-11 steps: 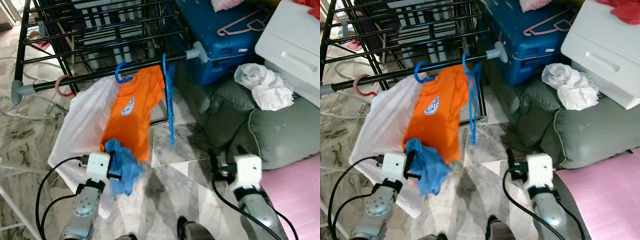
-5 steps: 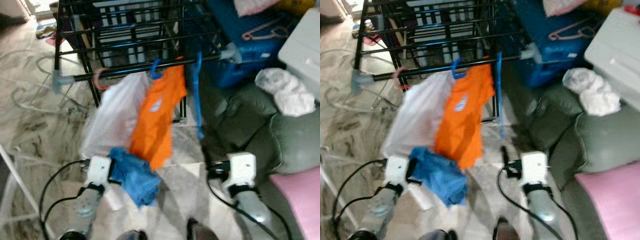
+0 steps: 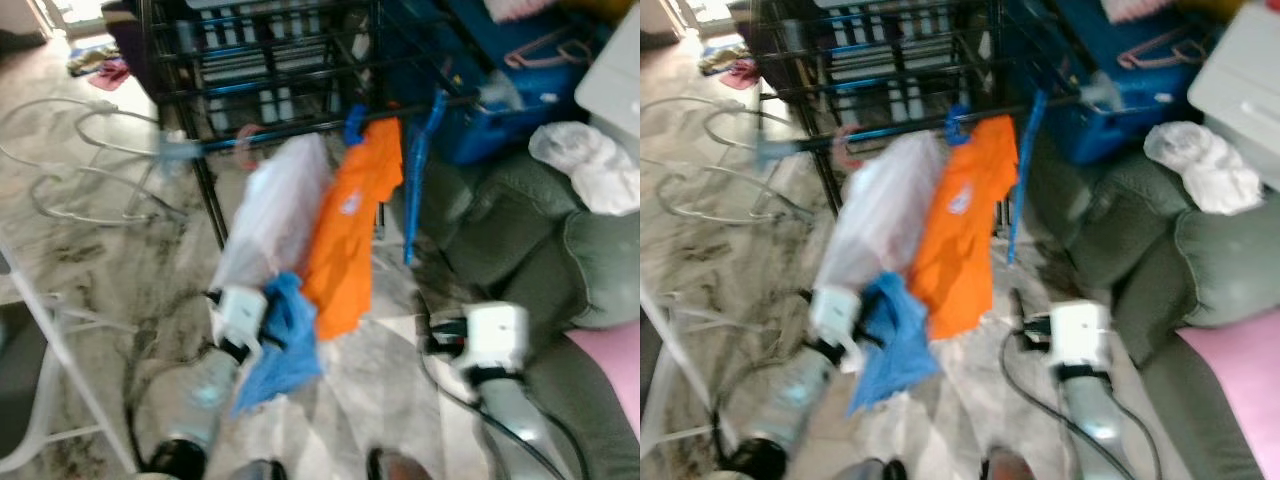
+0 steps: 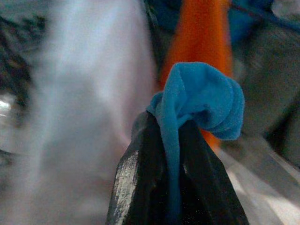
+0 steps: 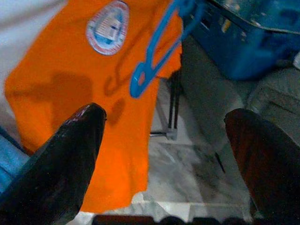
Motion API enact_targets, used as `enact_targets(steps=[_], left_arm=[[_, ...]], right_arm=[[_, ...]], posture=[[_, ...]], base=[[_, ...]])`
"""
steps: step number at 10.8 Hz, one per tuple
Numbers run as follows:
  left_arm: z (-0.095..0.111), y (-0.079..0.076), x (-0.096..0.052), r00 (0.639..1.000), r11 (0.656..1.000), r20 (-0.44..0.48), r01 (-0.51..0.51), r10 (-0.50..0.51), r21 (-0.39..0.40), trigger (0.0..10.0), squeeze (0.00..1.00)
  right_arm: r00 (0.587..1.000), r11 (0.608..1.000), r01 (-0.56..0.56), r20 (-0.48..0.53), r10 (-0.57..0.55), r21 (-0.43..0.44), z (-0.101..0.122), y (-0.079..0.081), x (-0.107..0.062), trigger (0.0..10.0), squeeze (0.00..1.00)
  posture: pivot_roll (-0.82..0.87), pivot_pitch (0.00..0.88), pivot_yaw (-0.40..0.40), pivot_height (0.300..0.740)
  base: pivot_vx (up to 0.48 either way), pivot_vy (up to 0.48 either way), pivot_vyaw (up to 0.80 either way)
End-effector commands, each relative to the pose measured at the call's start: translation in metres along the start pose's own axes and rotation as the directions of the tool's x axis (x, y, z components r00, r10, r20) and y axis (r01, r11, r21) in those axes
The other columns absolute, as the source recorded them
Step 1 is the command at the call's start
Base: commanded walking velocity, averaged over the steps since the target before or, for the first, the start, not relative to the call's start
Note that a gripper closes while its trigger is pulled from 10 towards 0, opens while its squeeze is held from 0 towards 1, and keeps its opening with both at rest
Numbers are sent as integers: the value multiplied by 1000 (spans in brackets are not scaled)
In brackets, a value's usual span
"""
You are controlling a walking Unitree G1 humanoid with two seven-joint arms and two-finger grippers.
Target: Hang hanger
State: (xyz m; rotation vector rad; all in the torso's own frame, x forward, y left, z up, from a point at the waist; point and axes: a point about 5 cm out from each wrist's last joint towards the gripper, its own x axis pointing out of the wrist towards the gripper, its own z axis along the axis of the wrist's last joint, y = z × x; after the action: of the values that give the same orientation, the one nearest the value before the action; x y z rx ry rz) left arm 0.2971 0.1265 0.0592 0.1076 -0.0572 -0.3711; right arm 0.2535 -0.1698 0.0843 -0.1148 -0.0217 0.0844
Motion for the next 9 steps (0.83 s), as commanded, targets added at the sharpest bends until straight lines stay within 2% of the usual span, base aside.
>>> enact_targets(steps=[1,3,5,7,9], left_arm=[[11,-11,6,998,999,44,43,-43,-7,10000,0],[25,-21,7,992,995,87,96,-94,-24,10000,0],[37,-24,7,987,992,115,120,-115,-37,10000,0],[47,-20,9,987,995,134,97,-92,-35,10000,0],[45,-20,8,988,994,118,102,-97,-41,10000,0]], right_arm=[[999,999,36,2,-36,-23,3,-14,0,10000,0],[998,997,64,24,-63,-46,10,-23,10,10000,0],[997,997,67,43,-65,-43,15,-22,14,10000,0],[997,997,66,50,-64,-38,16,-18,10,10000,0],[997,997,67,46,-65,-38,14,-19,6,10000,0]], posture=[[-184,187,64,740],[-182,197,66,740],[-179,198,72,740],[-184,197,76,740],[-192,202,79,740]], base=[[0,0,0],[0,0,0],[133,0,0],[277,0,0],[276,0,0]])
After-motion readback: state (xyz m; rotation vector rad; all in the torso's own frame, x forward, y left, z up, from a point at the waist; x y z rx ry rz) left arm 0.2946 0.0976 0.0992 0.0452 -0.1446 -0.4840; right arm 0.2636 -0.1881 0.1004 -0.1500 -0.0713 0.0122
